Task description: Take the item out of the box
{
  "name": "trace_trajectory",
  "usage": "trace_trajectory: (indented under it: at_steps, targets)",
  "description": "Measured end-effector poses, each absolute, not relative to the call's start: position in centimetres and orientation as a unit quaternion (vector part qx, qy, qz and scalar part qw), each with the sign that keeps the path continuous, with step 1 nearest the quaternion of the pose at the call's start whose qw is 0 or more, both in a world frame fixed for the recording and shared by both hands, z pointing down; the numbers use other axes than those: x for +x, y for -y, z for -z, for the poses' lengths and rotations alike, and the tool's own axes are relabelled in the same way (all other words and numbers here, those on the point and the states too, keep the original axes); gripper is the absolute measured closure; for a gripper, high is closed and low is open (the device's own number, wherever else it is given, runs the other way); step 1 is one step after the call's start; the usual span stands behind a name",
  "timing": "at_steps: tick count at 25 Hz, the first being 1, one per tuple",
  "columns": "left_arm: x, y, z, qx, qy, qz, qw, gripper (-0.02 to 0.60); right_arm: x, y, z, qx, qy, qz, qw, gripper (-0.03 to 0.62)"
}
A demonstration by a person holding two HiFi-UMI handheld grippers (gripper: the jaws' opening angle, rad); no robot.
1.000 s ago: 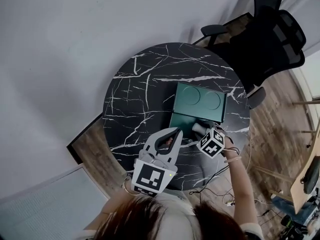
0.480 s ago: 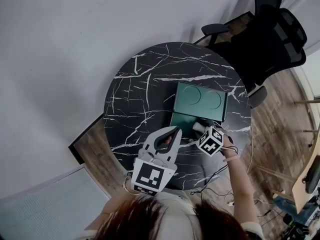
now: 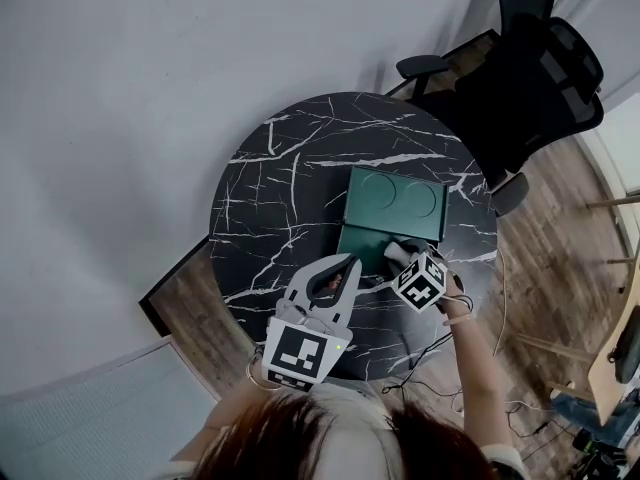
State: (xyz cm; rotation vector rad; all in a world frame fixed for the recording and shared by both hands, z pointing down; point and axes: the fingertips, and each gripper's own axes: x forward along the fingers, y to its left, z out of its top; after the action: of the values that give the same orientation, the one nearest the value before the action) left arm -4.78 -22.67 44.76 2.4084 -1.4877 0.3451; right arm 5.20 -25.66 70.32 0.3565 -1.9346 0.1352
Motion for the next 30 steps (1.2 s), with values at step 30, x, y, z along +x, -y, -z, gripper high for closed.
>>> trace_trajectory:
  at_steps: [30]
  targets:
    - [-2.2, 16.6, -40.0, 0.852, 0.506, -0.085, 0.103, 0.574, 4.3, 24.0, -61.0, 0.332, 0.864, -0.111, 0.361, 0.410]
